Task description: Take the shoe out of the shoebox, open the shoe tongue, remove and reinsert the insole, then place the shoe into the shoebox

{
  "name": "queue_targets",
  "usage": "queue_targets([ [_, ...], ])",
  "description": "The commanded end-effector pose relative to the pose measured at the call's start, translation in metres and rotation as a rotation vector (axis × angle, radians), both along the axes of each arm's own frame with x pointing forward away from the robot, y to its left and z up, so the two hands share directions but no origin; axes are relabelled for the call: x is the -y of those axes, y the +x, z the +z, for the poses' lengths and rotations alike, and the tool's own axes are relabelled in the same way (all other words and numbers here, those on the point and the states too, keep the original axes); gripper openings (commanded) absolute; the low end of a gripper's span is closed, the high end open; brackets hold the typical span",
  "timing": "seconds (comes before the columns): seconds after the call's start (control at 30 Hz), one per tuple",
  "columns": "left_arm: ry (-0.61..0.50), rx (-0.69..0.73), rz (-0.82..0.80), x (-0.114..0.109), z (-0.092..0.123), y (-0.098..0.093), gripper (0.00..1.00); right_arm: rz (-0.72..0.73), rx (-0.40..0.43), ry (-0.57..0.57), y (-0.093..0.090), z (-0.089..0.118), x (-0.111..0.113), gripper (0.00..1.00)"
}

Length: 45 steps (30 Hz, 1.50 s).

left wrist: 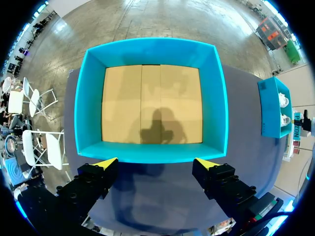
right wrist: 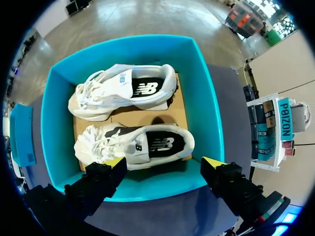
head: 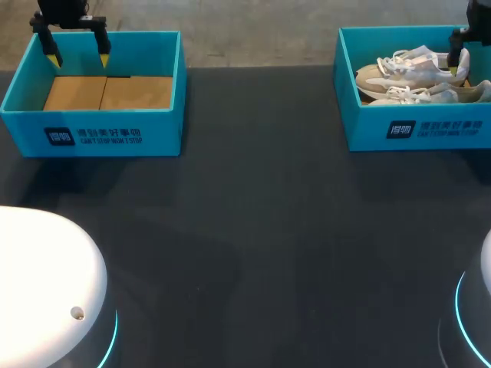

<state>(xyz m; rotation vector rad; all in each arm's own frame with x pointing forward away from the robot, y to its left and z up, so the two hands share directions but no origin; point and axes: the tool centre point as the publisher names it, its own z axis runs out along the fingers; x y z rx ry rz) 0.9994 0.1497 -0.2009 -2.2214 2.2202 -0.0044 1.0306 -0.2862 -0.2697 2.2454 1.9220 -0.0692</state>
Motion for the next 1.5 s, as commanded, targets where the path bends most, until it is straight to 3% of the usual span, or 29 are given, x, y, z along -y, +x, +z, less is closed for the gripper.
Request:
queue_targets([
  [0.03, 0.001, -0.001, 0.000, 0.000, 0.000, 0.000, 1.00, 0.002, -0.015, 0.000, 0.006, -0.002, 0.003, 1.00],
  [0.57, 0.001, -0.001, 0.000, 0.000, 0.000, 0.000, 1.00, 0.002, -0.015, 0.000, 0.006, -0.002, 0.003, 1.00],
  [0.93, 0.001, -0.001, 0.000, 0.000, 0.000, 0.000, 1.00, -0.036, -0.030, 0.021, 0.013, -0.014, 0.032, 1.00],
  [0.97, 0.001, -0.001, 0.000, 0.000, 0.000, 0.000, 1.00, -0.037, -0.032, 0.021, 0.014, -0.016, 0.032, 0.96],
  [1.07, 0.001, -0.001, 0.000, 0.000, 0.000, 0.000, 1.00, -0.031, -0.043, 0.040, 0.016, -0.023, 0.034, 0.41],
  [1.1, 0.001, -0.001, 0.000, 0.000, 0.000, 0.000, 1.00, -0.032, -0.043, 0.042, 0.016, -0.024, 0.034, 0.40],
  [1.33, 0.001, -0.001, 0.000, 0.000, 0.000, 0.000, 1.00, -0.021, -0.059, 0.034, 0.019, -0.037, 0.038, 0.61],
  [1.4, 0.001, -0.001, 0.000, 0.000, 0.000, 0.000, 1.00, -0.017, -0.062, 0.038, 0.019, -0.041, 0.040, 0.56],
  [1.5, 0.001, -0.001, 0.000, 0.000, 0.000, 0.000, 1.00, -0.013, -0.065, 0.039, 0.018, -0.047, 0.043, 0.59],
])
